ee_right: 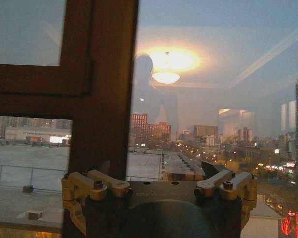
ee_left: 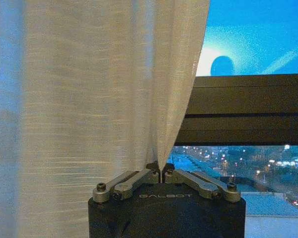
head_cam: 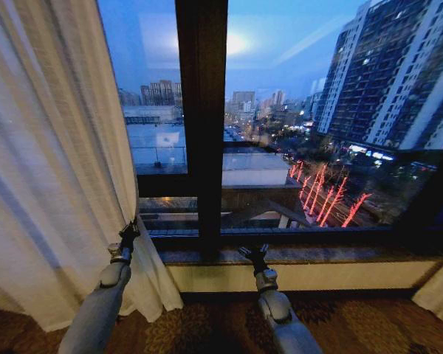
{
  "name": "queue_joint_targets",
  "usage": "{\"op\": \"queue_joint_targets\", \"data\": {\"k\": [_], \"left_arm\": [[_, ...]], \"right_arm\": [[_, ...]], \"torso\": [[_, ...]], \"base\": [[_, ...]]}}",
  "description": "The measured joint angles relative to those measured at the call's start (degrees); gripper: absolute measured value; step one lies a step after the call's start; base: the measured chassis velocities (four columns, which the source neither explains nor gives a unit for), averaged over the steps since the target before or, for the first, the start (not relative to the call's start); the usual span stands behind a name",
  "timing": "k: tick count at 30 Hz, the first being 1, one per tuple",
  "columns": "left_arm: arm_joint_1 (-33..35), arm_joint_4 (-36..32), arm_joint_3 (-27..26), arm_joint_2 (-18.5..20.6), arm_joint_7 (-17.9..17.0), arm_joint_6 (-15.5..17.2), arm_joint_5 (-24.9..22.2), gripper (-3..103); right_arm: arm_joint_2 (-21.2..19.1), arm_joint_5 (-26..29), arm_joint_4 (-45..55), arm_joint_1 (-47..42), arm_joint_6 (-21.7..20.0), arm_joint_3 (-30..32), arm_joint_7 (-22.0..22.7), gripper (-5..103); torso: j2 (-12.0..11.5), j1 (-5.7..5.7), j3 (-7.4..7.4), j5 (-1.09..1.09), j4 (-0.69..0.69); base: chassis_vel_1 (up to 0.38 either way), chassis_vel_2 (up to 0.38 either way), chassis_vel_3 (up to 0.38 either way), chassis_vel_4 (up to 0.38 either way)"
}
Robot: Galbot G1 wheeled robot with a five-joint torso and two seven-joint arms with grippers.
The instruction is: Open the curtains by pulling them apart, changing their state from closed to fully open.
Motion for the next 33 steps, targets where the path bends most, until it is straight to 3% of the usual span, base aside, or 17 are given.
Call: {"op": "queue_joint_targets", "data": {"k": [33], "left_arm": [[2.4, -1.4, -1.4, 0.7, -0.3, -1.3, -0.4, 0]], "right_arm": [[0.0, 0.0, 0.0, 0.0, 0.0, 0.0, 0.0, 100]], "torso": [[0.0, 0.00, 0.00, -0.02, 0.01]], "base": [[0.334, 0.335, -0.337, -0.331]]}}
